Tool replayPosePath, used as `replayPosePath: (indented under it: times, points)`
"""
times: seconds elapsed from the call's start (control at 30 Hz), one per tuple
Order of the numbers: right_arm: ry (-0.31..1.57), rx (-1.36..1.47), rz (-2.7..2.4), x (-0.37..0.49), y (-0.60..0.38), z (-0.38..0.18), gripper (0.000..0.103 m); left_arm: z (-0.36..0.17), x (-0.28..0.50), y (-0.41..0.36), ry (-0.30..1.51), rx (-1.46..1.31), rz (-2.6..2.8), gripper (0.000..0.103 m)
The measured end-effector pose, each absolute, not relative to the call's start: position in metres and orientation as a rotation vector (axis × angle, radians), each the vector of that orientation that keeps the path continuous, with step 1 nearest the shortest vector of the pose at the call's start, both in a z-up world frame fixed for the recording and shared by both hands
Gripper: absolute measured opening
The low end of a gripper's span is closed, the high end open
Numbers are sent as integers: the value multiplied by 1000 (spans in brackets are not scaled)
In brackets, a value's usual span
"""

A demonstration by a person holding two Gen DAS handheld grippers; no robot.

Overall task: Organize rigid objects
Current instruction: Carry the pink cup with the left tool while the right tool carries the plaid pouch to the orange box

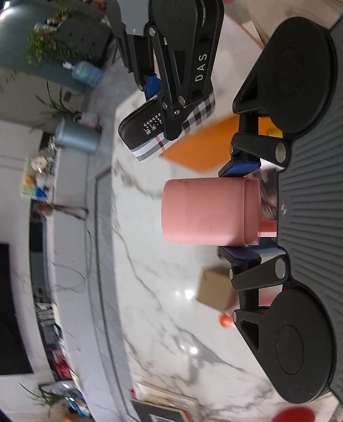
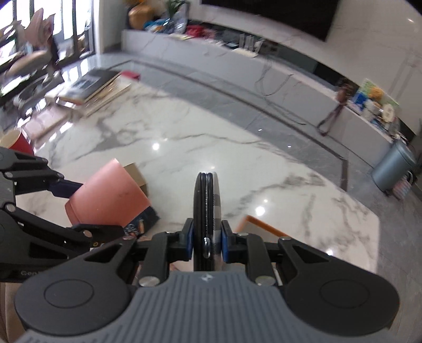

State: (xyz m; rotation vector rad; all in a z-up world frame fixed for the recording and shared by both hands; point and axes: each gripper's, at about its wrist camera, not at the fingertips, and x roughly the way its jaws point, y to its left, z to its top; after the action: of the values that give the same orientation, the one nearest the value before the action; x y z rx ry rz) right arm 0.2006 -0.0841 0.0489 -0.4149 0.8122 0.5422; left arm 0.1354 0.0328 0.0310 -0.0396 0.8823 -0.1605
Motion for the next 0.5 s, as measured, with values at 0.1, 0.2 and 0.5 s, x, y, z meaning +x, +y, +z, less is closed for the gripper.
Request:
replayPosePath:
  times: [0.1, 0.2, 0.5]
  points:
    - [806, -399, 495, 197, -116, 58, 19, 41, 139, 8, 855, -22, -220, 61]
    - [820, -397, 439, 196, -145, 56, 19, 44, 146, -21, 844, 5, -290, 61]
    - [940, -305, 309, 206, -231, 22, 19, 23, 177, -99, 886, 110, -496, 61]
